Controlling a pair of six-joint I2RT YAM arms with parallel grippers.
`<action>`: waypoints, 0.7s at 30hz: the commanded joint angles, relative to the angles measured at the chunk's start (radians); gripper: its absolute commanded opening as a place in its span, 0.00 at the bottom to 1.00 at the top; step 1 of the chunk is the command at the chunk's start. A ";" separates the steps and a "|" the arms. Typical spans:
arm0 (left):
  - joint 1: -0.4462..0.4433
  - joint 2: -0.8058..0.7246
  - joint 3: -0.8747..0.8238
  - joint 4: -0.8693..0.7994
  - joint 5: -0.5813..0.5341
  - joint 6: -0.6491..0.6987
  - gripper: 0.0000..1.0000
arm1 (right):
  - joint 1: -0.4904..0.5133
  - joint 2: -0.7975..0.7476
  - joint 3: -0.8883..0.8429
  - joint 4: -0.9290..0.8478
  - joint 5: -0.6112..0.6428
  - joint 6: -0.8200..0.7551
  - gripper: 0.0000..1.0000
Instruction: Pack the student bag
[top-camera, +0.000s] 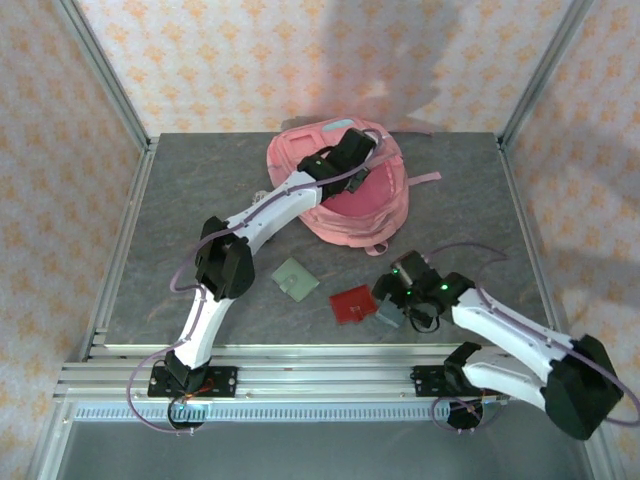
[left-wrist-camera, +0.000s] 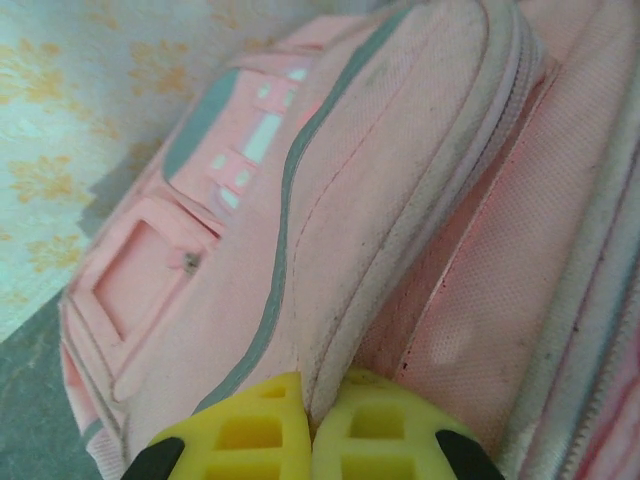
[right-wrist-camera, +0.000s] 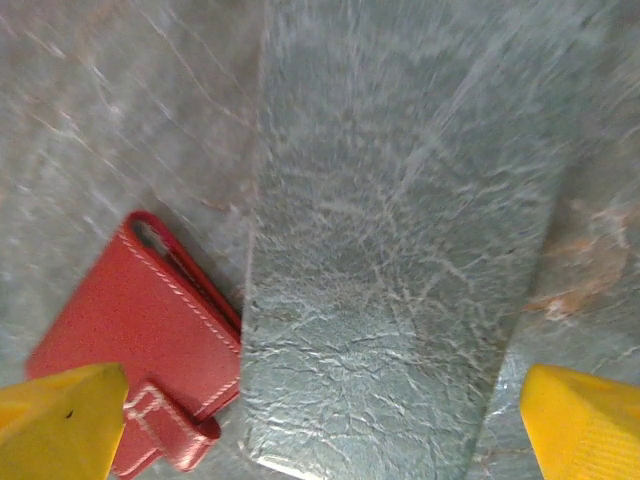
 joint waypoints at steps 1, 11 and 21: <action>0.026 -0.038 0.101 0.066 -0.070 -0.038 0.00 | 0.049 0.063 -0.005 0.035 0.103 0.093 1.00; 0.044 -0.045 0.129 0.060 -0.058 -0.054 0.00 | 0.076 0.118 -0.056 0.050 0.199 0.139 0.72; 0.067 -0.067 0.121 0.062 -0.017 -0.095 0.00 | 0.072 0.010 0.085 -0.071 0.332 0.068 0.25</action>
